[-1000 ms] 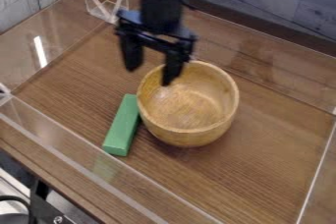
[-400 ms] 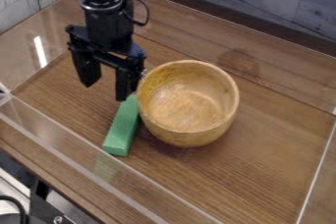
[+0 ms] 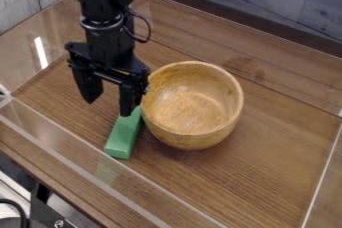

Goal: Put green stick into wooden bowl

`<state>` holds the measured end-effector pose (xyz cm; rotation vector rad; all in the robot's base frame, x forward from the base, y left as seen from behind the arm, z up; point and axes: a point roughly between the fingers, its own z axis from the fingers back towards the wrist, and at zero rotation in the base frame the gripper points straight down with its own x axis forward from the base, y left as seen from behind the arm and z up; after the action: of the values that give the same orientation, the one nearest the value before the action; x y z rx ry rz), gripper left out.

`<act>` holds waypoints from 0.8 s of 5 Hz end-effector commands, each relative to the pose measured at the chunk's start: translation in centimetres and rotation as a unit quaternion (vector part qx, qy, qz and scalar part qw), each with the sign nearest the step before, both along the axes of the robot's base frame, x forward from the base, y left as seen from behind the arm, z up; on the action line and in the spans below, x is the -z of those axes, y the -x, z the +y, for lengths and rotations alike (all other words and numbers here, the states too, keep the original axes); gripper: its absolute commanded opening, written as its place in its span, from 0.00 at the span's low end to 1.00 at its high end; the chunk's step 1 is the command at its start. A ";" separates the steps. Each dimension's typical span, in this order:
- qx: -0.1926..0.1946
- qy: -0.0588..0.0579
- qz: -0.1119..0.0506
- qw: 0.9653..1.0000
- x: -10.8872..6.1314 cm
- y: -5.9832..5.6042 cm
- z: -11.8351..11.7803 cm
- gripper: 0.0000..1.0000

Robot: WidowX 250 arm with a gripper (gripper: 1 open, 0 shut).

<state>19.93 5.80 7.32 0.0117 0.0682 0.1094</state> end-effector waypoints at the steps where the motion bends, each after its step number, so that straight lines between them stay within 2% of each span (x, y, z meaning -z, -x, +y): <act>1: -0.008 -0.002 -0.024 1.000 -0.1 -0.5 -0.3 1.00; 2: -0.012 -0.001 -0.029 1.000 0.5 -0.6 -0.5 1.00; 4: -0.026 -0.006 -0.044 0.999 1.2 -1.0 -0.6 1.00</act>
<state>20.53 5.38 5.65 0.0119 0.0035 0.1672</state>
